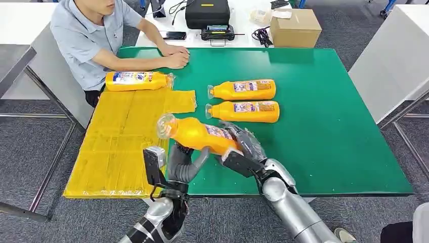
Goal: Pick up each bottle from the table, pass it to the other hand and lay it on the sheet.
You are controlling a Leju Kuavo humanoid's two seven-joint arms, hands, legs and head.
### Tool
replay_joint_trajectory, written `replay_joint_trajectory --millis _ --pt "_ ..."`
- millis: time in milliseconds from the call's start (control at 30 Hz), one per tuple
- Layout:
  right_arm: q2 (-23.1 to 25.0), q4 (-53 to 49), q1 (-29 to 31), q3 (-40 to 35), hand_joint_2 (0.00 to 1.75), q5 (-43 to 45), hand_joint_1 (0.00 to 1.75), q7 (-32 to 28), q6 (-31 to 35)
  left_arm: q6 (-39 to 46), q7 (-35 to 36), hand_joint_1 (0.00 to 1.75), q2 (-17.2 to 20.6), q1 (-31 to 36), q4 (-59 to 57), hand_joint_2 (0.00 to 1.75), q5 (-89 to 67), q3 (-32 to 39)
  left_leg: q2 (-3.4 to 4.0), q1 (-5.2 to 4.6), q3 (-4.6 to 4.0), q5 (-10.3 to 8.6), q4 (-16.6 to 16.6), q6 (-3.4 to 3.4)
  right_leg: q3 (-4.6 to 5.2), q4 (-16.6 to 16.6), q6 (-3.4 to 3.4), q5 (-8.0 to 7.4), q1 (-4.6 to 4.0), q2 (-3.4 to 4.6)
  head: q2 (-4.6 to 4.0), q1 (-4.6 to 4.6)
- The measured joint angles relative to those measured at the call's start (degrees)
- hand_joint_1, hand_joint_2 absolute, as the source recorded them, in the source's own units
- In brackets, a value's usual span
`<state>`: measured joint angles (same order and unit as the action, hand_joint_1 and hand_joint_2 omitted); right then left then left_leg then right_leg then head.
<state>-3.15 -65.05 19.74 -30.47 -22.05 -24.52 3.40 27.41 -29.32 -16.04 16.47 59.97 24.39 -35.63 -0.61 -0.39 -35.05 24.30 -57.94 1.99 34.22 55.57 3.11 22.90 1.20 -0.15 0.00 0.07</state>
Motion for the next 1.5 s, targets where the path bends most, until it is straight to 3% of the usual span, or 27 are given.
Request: replay_joint_trajectory --millis 133,300,500,567,633,700,767,833,933,1100,1367,1500 --pt "-0.09 0.96 -1.47 0.94 1.75 -0.39 0.0 -0.17 3.63 8.75 -2.54 1.75 0.15 0.13 0.22 1.75 -10.75 -0.05 -0.01 0.0 -0.01 0.0 0.0 0.0 0.0 0.0 0.0 0.0 0.0 0.0 0.0 -0.02" --pt "-0.35 1.71 -3.02 2.23 1.75 -1.33 0.0 -0.66 4.99 11.49 -3.2 1.75 0.35 -0.26 0.24 1.75 -18.92 0.31 0.04 0.0 -0.06 0.01 0.0 0.0 0.05 0.0 0.0 0.0 0.0 0.01 0.0 0.0" --pt "-0.44 2.93 -5.67 6.61 1.75 -7.08 0.0 0.0 11.53 12.69 -2.83 1.75 0.06 -3.5 4.88 1.75 -43.63 8.47 0.02 0.0 -0.09 0.01 0.0 0.0 0.05 0.01 0.0 0.0 0.0 0.0 0.0 0.0" --pt "-0.55 3.28 -6.61 8.83 1.75 -8.39 0.0 -0.74 11.59 12.72 -0.48 1.75 -1.07 -5.6 9.61 1.75 -63.9 14.81 0.02 0.0 -0.13 0.01 0.0 0.0 0.09 0.01 0.0 0.01 0.0 0.01 0.0 0.02" --pt "-0.35 3.5 -7.01 10.6 1.75 -9.2 0.0 -1.33 11.33 12.85 6.74 1.75 -1.53 -6.5 13.93 1.75 -92.16 21.34 0.09 0.0 -0.11 0.02 0.01 -0.01 0.08 0.01 0.0 0.0 0.0 0.06 0.0 0.0" --pt "-0.15 3.7 -7.03 11.96 1.75 -9.48 0.0 -1.53 10.82 12.65 18.55 1.75 1.03 -6.45 15.5 1.75 -118.44 24.33 0.09 0.01 -0.04 0.03 0.02 -0.02 0.06 0.01 0.0 0.01 -0.01 0.06 0.0 0.04" --pt "0.28 3.76 -7.16 13.01 1.75 -9.62 0.0 -1.86 10.08 12.67 37.25 1.75 6.31 -5.99 15.48 1.75 -118.22 22.42 0.35 0.1 -0.1 -0.01 0.01 -0.12 0.33 0.01 -0.06 -0.04 -0.09 0.15 0.0 0.02" --pt "0.48 3.79 -7.54 13.77 1.75 -9.6 0.0 -2.07 9.45 12.67 51.35 1.75 11.55 -3.0 14.04 1.75 -116.76 17.2 0.12 0.17 -0.21 -0.18 0.01 -0.11 0.36 0.03 -0.21 -0.12 -0.19 0.06 0.0 -0.02" --pt "1.27 3.81 -7.66 14.58 1.75 -8.92 0.0 -2.93 8.53 12.08 60.4 1.75 16.87 1.71 9.76 1.75 -115.03 6.81 -0.22 0.21 -0.28 -0.3 0.02 -0.19 0.28 0.07 -0.21 -0.12 -0.2 -0.17 0.0 0.02" --pt "2.32 3.98 -8.07 15.63 1.75 -7.67 0.0 -3.8 7.59 7.23 59.5 1.75 20.43 6.19 1.59 1.75 -114.37 -1.59 0.03 0.08 -0.29 -0.29 0.01 -0.18 0.34 0.07 -0.17 -0.17 -0.05 -0.08 0.0 0.02" --pt "3.43 4.64 -8.12 17.09 1.75 -6.03 0.0 -5.18 5.99 1.9 49.61 1.75 20.18 10.33 -9.3 1.75 -114.37 -1.51 0.03 0.07 -0.31 -0.28 0.01 -0.18 0.37 0.06 -0.16 -0.17 -0.04 -0.08 0.0 0.02" --pt "3.89 5.08 -8.02 17.25 1.75 -5.7 0.0 -5.48 5.47 -1.22 48.69 1.75 19.35 12.24 -13.49 1.75 -114.39 -1.33 0.03 0.08 -0.31 -0.29 0.01 -0.18 0.37 0.07 -0.16 -0.17 -0.05 -0.08 0.0 0.02"
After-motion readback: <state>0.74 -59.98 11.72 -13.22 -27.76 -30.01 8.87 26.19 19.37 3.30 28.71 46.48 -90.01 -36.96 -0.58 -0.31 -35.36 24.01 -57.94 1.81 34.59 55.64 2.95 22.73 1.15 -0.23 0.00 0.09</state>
